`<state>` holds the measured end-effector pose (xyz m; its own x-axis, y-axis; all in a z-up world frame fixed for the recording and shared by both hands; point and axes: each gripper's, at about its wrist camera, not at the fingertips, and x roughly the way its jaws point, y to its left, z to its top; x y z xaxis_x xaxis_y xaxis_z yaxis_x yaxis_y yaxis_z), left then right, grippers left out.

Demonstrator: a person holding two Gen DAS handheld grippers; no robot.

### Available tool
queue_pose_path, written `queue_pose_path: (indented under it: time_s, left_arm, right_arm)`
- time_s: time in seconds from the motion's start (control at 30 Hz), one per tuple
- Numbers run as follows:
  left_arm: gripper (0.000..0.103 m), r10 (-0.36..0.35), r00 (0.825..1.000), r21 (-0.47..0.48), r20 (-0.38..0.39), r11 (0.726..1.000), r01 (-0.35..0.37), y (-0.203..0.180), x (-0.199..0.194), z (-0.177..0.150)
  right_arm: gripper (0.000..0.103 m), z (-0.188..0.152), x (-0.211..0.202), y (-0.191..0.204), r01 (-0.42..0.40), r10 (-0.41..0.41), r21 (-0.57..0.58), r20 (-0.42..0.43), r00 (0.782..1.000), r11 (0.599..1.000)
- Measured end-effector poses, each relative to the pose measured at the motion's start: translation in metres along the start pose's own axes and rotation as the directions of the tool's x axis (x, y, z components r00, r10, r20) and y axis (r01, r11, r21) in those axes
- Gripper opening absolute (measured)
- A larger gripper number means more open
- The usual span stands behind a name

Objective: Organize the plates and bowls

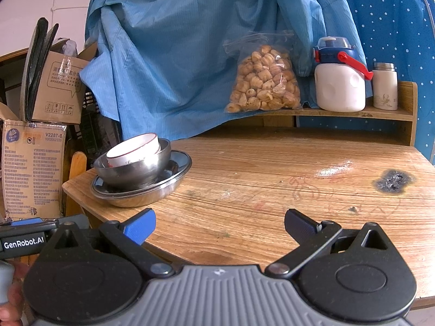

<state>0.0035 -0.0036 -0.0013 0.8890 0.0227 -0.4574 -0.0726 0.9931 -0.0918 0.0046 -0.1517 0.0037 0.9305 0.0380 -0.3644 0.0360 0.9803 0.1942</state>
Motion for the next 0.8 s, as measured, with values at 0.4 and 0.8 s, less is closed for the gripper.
queue_pose_path:
  time_s: [0.4,0.8]
  left_arm:
    - [0.102,-0.001,1.000,0.000,0.001,1.000,0.001,-0.0001,0.0007,-0.0007]
    - [0.102,0.013,1.000,-0.015,-0.024,1.000,-0.014,-0.0010,0.0037,0.0022]
  right_arm:
    - [0.103,0.0009,-0.0002,0.0010,-0.005,0.005,-0.003,0.004,1.000,1.000]
    - [0.103,0.0020,-0.0004,0.0008,-0.009,0.009,-0.003,0.004,1.000,1.000]
